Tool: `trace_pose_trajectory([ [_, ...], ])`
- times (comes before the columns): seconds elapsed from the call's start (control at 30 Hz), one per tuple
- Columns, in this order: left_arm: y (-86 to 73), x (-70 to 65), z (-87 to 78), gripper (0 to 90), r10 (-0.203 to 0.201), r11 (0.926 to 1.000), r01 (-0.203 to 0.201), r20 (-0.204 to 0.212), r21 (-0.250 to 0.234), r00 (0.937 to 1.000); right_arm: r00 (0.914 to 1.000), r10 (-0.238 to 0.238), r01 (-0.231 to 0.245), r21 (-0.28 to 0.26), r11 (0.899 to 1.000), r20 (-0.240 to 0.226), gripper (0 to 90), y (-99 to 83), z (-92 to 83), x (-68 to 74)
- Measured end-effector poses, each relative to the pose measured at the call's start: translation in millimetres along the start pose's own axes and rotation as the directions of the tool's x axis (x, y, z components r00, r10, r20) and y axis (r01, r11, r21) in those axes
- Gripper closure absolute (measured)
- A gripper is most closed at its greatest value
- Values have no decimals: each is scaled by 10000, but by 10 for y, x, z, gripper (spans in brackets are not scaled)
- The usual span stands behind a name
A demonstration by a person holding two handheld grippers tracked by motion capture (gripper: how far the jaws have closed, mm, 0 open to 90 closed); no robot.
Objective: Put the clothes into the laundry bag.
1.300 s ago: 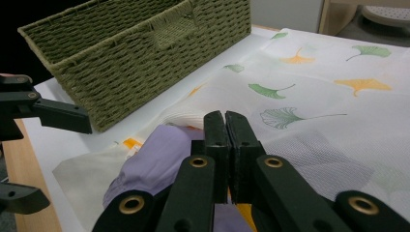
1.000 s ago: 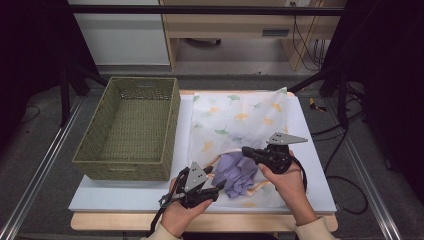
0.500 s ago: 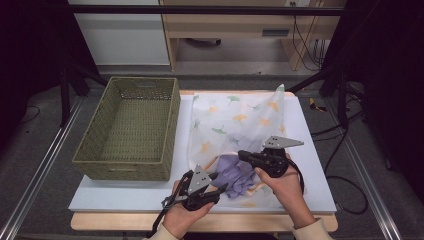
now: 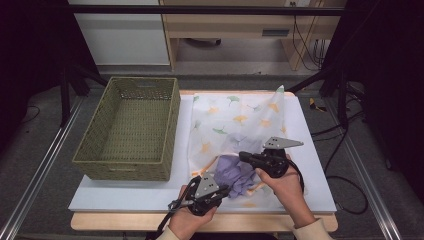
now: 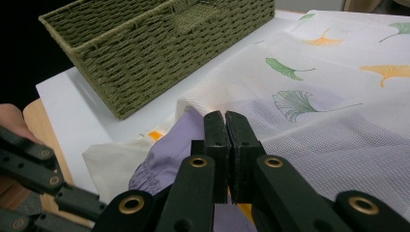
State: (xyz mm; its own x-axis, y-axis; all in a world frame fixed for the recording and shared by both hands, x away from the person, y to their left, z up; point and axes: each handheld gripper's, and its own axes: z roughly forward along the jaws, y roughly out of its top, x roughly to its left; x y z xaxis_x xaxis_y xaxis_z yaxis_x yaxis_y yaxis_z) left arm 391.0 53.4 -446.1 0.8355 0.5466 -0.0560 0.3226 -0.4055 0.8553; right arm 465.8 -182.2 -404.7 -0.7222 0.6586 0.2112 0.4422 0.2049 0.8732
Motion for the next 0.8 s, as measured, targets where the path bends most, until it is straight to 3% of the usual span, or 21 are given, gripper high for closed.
trace_pose_trajectory([
  [0.17, -51, -57, 121, 861, 97, 9999, -98, 113, 93, 9999, 10000, 6, -6, 53, 10000, -35, 888, -10, 8, -7],
  [0.27, -64, -67, 189, 888, -66, 9999, 62, 285, 134, 9996, 10000, -28, 28, 66, 10000, -57, 888, -17, 15, -4],
  [0.57, -85, -218, 378, 900, 307, 9980, -343, 667, 530, 9973, 10000, 47, -46, 89, 9999, -87, 888, -26, 9, -29],
  [0.8, -87, -170, 508, 900, 407, 9963, -443, 501, 732, 9979, 9999, 43, -42, 122, 9999, -97, 888, -32, 19, -38],
])
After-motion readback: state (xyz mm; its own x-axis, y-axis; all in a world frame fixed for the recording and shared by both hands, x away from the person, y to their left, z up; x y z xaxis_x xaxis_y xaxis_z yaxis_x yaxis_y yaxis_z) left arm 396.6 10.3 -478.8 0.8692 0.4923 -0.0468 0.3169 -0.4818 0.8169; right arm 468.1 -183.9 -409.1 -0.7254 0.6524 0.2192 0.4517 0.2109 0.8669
